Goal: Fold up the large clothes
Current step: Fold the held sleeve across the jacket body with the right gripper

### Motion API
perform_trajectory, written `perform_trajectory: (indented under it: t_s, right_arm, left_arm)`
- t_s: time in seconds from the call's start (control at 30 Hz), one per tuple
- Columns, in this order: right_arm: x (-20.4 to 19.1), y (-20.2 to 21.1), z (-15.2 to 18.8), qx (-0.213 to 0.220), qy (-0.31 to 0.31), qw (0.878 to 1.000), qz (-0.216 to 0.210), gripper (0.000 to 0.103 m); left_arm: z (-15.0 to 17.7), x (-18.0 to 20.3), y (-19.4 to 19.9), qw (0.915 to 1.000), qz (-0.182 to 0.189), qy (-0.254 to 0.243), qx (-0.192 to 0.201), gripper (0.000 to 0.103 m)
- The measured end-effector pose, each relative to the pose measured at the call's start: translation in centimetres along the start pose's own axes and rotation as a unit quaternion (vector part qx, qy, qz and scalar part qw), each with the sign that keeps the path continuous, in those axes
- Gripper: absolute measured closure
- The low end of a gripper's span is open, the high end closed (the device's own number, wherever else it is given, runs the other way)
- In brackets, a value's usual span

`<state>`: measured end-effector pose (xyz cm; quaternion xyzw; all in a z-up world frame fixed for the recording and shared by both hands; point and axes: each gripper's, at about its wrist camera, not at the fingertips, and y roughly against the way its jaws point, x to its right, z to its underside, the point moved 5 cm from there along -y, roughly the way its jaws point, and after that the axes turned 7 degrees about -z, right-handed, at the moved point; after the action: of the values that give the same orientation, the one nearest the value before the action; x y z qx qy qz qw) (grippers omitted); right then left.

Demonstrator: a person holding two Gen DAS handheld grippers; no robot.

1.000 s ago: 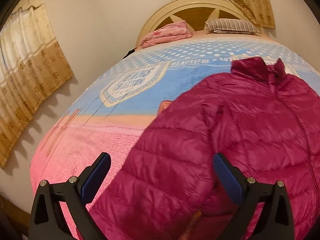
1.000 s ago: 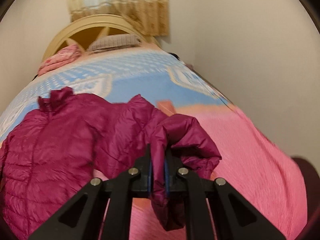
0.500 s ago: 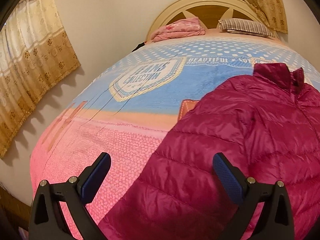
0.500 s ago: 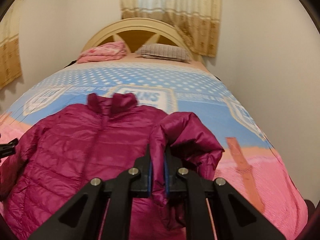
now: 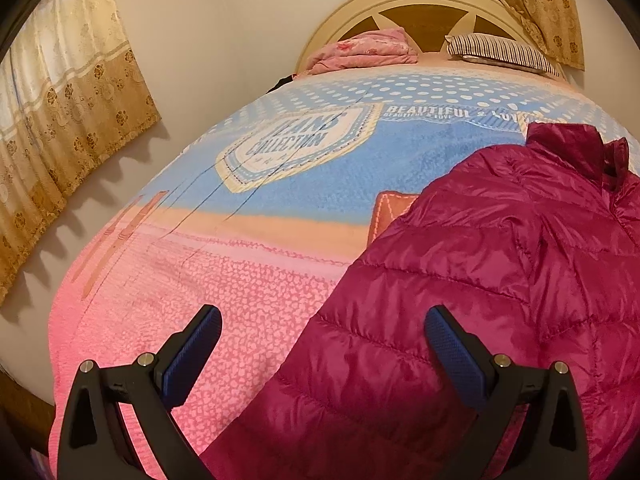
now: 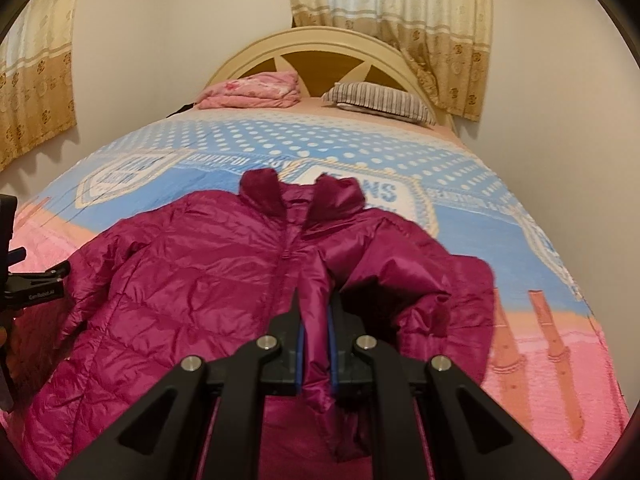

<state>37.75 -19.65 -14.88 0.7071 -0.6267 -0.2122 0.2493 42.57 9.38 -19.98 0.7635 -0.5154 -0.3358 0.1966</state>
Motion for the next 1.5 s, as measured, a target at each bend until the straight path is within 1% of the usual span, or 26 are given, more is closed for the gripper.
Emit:
perform_trajectory:
  t_s: [0.2, 0.37, 0.53, 0.57, 0.6, 0.63, 0.67, 0.7, 0.73, 0.93, 1.07, 1.1, 1.2, 1.27, 1.37, 1.43, 1.5]
  right_arm:
    - [-2.1, -2.6, 0.5, -0.017, 0.006, 1.000, -0.012, 0.092]
    - [-3.5, -4.7, 1.1, -0.035, 0.009, 0.999, -0.019, 0.091]
    - [-4.7, -6.3, 1.9, -0.054, 0.015, 0.998, -0.024, 0.085]
    - [-5.0, -6.7, 2.1, -0.062, 0.017, 0.998, -0.028, 0.082]
    - [-5.2, -6.9, 2.3, -0.067, 0.016, 0.997, -0.034, 0.073]
    - [-5.5, -7.2, 2.5, -0.072, 0.019, 0.997, -0.038, 0.061]
    - [-5.9, -7.3, 2.7, -0.075, 0.025, 0.996, -0.040, 0.054]
    - [-6.1, -7.4, 2.8, -0.077, 0.029, 0.996, -0.042, 0.042]
    - [-6.5, -7.3, 2.8, -0.074, 0.033, 0.996, -0.046, 0.037]
    - [-7.1, -6.9, 2.8, -0.070, 0.032, 0.996, -0.048, 0.036]
    - [-7.9, -6.7, 2.7, -0.071, 0.029, 0.995, -0.058, 0.035]
    - [-8.1, -6.6, 2.6, -0.071, 0.030, 0.995, -0.061, 0.034]
    - [-9.8, -5.8, 2.4, -0.064, 0.038, 0.994, -0.081, 0.026]
    - [-11.1, -5.2, 2.2, -0.058, 0.047, 0.992, -0.101, 0.026]
    - [-12.9, -4.0, 1.8, -0.043, 0.069, 0.990, -0.119, 0.026]
    - [-13.4, -3.2, 1.3, -0.031, 0.069, 0.990, -0.120, 0.025]
    - [-14.0, -2.7, 0.9, -0.031, 0.064, 0.988, -0.141, 0.024]
  left_arm:
    - [-0.1, 0.3, -1.1, 1.0000, -0.001, 0.003, -0.006, 0.001]
    - [0.0, 0.9, -1.7, 0.9999, -0.004, -0.004, -0.008, 0.001]
    - [0.4, 1.3, -2.0, 0.9999, -0.005, -0.007, -0.012, 0.001]
    - [0.6, 1.4, -2.0, 0.9999, -0.005, -0.007, -0.013, 0.001]
    - [0.6, 1.4, -2.0, 0.9999, -0.005, -0.007, -0.014, 0.001]
    - [0.7, 1.4, -2.0, 0.9999, -0.005, -0.007, -0.015, 0.001]
    - [0.7, 1.4, -2.0, 0.9999, -0.006, -0.007, -0.014, 0.001]
    - [0.6, 1.4, -2.0, 0.9999, -0.006, -0.008, -0.014, 0.001]
    - [0.6, 1.4, -2.0, 0.9998, -0.007, -0.009, -0.013, 0.001]
    - [0.8, 0.5, -1.5, 0.9996, -0.021, -0.016, -0.008, 0.001]
    - [1.2, -1.7, -1.2, 0.9993, -0.035, -0.002, -0.011, 0.001]
    - [1.4, -2.2, -1.1, 0.9992, -0.038, 0.003, -0.013, 0.001]
    - [1.9, -4.5, -0.9, 0.9978, -0.054, 0.030, -0.023, 0.001]
    - [2.3, -5.7, -0.7, 0.9967, -0.060, 0.047, -0.027, 0.001]
    - [2.5, -6.6, -0.3, 0.9957, -0.070, 0.055, -0.029, 0.001]
    - [2.4, -6.8, 0.1, 0.9955, -0.073, 0.056, -0.025, 0.001]
    - [2.1, -7.0, 0.5, 0.9948, -0.077, 0.062, -0.023, 0.001]
